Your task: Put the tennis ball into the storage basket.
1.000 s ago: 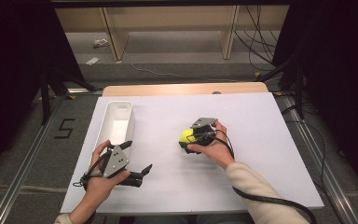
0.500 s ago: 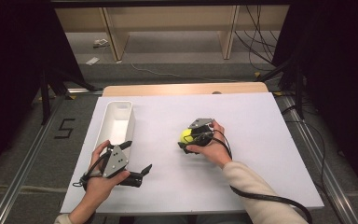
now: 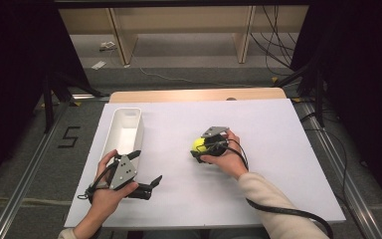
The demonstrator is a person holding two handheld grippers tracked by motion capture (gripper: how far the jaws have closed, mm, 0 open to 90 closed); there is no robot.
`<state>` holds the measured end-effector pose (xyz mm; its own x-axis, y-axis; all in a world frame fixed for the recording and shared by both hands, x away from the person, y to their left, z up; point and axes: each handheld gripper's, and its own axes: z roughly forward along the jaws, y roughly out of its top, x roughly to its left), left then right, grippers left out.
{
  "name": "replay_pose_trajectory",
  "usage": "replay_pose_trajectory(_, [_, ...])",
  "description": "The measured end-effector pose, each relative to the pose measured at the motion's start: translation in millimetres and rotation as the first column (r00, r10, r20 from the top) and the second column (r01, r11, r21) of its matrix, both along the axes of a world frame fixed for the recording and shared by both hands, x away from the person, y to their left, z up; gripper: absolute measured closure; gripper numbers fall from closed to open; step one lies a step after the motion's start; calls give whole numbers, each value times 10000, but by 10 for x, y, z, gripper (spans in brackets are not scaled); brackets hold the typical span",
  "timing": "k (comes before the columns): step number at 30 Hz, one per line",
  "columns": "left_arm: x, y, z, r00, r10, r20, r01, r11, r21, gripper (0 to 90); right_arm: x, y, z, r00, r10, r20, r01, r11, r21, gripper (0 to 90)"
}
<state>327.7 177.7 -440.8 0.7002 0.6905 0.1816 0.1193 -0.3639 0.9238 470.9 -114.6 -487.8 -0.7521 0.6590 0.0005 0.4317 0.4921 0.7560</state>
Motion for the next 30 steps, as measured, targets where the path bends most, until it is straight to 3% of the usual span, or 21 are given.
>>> replay_pose_trajectory(30, [-3,2,3,10000,9,24,-9,10000,-9,0,-39,-28,257,9988,-98,480,62,9972,744,268])
